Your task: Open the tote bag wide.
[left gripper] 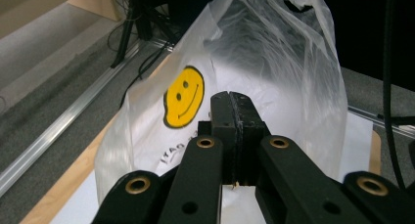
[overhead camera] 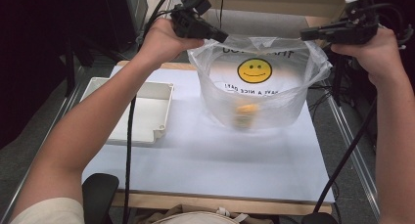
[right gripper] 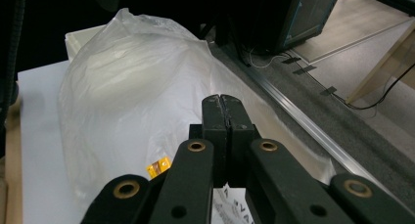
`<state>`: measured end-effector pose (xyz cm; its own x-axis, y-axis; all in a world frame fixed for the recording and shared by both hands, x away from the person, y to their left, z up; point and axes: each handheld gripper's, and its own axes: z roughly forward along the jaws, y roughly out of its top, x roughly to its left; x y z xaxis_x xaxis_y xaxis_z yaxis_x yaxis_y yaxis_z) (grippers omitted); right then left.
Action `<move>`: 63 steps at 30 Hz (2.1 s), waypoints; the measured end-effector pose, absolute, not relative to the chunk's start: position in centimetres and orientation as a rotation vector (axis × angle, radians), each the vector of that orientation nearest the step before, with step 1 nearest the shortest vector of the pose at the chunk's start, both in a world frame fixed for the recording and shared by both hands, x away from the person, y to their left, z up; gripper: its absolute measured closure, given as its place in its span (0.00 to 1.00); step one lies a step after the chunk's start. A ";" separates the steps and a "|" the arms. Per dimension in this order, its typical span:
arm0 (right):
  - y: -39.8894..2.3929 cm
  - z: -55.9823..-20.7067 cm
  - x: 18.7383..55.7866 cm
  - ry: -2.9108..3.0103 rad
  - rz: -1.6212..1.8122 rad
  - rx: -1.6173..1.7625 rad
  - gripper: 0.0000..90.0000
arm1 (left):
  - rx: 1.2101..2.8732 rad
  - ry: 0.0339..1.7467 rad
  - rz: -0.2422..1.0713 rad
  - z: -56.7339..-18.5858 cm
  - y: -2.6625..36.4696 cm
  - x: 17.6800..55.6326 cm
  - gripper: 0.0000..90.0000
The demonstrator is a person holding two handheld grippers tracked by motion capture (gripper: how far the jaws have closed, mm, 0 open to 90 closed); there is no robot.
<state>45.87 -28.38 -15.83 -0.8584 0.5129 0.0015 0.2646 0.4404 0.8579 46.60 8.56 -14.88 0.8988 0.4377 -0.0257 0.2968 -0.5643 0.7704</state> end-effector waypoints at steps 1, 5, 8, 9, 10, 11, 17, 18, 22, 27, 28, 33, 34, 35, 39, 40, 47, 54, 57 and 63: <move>-27.8 -15.7 46.2 2.440 1.376 0.662 1.00 | 2.214 0.519 0.215 -14.8 8.1 46.9 1.00; -25.8 -15.4 47.4 2.464 1.354 0.669 1.00 | 2.220 0.523 0.240 -14.5 6.1 47.9 1.00; -24.6 -15.6 48.2 2.466 1.366 0.667 1.00 | 2.220 0.545 0.240 -14.6 4.7 48.6 1.00; -24.6 -15.6 48.2 2.466 1.366 0.667 1.00 | 2.220 0.545 0.240 -14.6 4.7 48.6 1.00; -23.8 -15.9 48.7 2.451 1.340 0.685 1.00 | 2.220 0.556 0.243 -15.0 3.9 49.2 1.00; -23.6 -16.0 48.9 2.448 1.322 0.684 1.00 | 2.221 0.565 0.244 -15.3 3.6 49.4 1.00; -22.7 -17.9 49.5 2.451 1.297 0.684 1.00 | 2.209 0.627 0.207 -17.7 2.9 50.8 1.00; -22.7 -18.4 49.6 2.454 1.299 0.686 1.00 | 2.212 0.638 0.193 -18.3 2.8 50.9 1.00; -23.0 -20.7 49.6 2.457 1.276 0.729 1.00 | 2.241 0.646 0.185 -20.7 2.5 51.0 1.00; -22.9 -22.7 49.4 2.476 1.243 0.758 1.00 | 2.234 0.670 0.173 -22.5 2.6 51.0 1.00; -22.9 -23.1 49.4 2.479 1.238 0.766 1.00 | 2.238 0.669 0.179 -22.8 2.6 51.0 1.00; -22.7 -24.8 49.2 2.491 1.229 0.792 1.00 | 2.234 0.683 0.182 -24.8 2.8 50.9 1.00; -22.6 -25.1 49.1 2.487 1.225 0.795 1.00 | 2.236 0.688 0.183 -25.1 2.8 50.9 1.00; -22.6 -25.1 49.1 2.487 1.225 0.795 1.00 | 2.236 0.688 0.183 -25.1 2.8 50.9 1.00; -22.7 -26.2 48.8 2.474 1.226 0.828 1.00 | 2.233 0.702 0.192 -26.8 3.0 50.7 1.00; -22.7 -26.2 48.8 2.474 1.226 0.828 1.00 | 2.233 0.702 0.192 -26.8 3.0 50.7 1.00; -23.1 -28.2 48.4 2.448 1.206 0.894 1.00 | 2.210 0.757 0.213 -29.1 3.4 50.3 1.00; -23.5 -30.0 48.1 2.426 1.192 0.954 1.00 | 2.210 0.771 0.233 -30.6 3.4 50.1 1.00; -23.7 -30.8 47.9 2.408 1.174 0.985 1.00 | 2.222 0.780 0.245 -31.4 3.4 50.0 1.00; -23.8 -32.4 47.4 2.388 1.173 1.012 1.00 | 2.215 0.807 0.260 -32.9 3.3 50.1 0.98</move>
